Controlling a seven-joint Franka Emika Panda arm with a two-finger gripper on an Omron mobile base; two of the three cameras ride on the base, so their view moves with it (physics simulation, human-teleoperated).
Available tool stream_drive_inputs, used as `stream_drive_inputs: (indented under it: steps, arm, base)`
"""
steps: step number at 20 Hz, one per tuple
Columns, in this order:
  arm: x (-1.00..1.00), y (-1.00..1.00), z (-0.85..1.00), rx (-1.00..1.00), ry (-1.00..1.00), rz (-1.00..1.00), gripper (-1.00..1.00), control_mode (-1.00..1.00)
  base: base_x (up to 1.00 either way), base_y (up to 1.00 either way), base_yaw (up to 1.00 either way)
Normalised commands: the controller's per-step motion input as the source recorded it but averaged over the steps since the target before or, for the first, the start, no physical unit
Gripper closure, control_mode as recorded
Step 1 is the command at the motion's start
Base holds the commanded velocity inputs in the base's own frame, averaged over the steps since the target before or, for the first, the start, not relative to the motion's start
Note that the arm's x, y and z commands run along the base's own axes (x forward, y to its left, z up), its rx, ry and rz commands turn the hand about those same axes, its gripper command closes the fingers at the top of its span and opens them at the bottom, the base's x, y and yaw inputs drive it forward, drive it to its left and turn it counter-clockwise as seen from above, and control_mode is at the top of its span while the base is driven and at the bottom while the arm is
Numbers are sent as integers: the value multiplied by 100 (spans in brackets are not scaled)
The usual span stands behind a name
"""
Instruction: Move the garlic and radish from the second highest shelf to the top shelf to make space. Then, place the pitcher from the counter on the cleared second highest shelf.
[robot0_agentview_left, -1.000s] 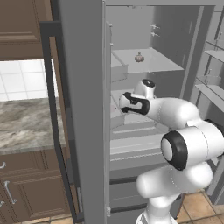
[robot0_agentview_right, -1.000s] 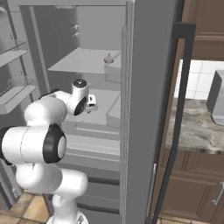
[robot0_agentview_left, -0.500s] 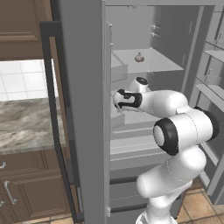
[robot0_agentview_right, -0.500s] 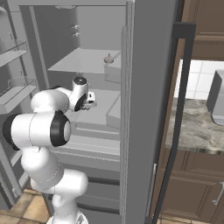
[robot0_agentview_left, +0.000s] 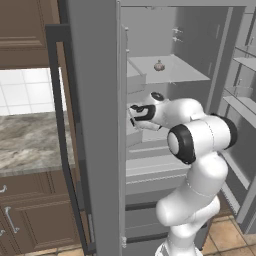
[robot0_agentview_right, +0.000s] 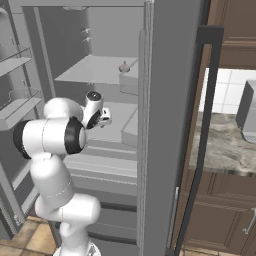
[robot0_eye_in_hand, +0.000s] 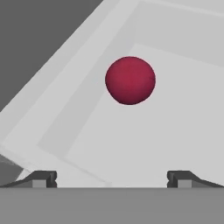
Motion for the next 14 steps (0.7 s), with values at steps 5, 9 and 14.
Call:
stream_drive_inputs:
  steps: [5,9,14]
  arm:
    - [35,11,-22,0,0,1,-100,-100]
    - [36,16,-16,0,-1,2,-100,-100]
    - [37,13,-13,0,-1,1,-100,-100]
  base:
    - [0,0,0]
    - [0,0,0]
    - [0,0,0]
